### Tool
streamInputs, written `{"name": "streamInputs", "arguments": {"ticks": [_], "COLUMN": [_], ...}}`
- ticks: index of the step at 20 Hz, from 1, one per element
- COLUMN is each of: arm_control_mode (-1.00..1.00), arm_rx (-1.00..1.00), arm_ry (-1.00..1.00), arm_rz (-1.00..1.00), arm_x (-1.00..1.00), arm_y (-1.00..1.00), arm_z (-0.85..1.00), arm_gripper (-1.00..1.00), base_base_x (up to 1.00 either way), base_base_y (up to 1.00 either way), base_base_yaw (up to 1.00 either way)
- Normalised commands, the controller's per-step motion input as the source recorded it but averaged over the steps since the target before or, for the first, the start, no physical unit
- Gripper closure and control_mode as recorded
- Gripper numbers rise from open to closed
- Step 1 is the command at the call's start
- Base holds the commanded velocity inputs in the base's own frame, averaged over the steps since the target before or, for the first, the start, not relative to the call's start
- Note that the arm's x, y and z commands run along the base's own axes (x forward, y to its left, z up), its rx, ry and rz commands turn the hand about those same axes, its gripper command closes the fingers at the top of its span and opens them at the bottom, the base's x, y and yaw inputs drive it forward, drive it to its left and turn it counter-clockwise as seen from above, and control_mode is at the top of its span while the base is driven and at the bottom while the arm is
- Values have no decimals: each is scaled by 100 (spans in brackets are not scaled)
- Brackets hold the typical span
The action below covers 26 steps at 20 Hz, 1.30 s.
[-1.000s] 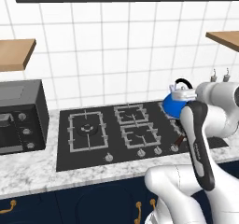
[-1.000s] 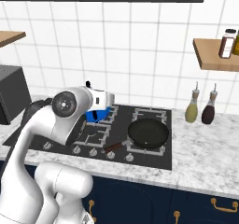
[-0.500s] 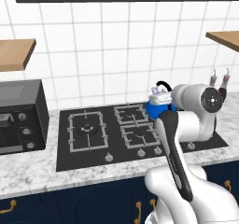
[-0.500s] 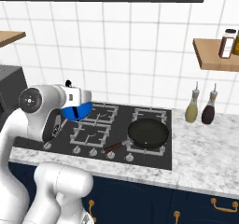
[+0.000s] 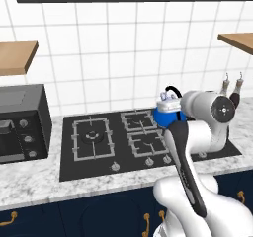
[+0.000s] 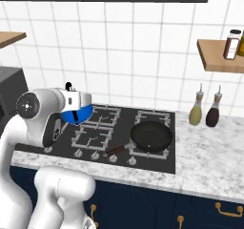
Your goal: Pick the kettle from the counter and place it on a stove burner. Then turn the burner on.
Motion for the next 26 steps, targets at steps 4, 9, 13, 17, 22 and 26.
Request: {"name": "streamInputs", "arguments": {"ticks": [4, 9, 13, 17, 22, 26], "arm_control_mode": [-100, -100, -100, -100, -100, -100], "arm_rx": [1, 0, 0, 5, -3, -10], "arm_ry": [-1, 4, 2, 2, 10, 17], "arm_rz": [0, 0, 0, 7, 1, 0], "arm_x": [0, 0, 11, 41, 77, 77], "arm_y": [100, 100, 100, 85, 45, 49], "arm_z": [1, 4, 0, -15, -25, -28], "arm_gripper": [100, 100, 100, 100, 100, 100], "base_base_x": [0, 0, 0, 0, 0, 0], "base_base_y": [0, 0, 0, 0, 0, 0], "base_base_yaw": [0, 0, 0, 0, 0, 0]}}
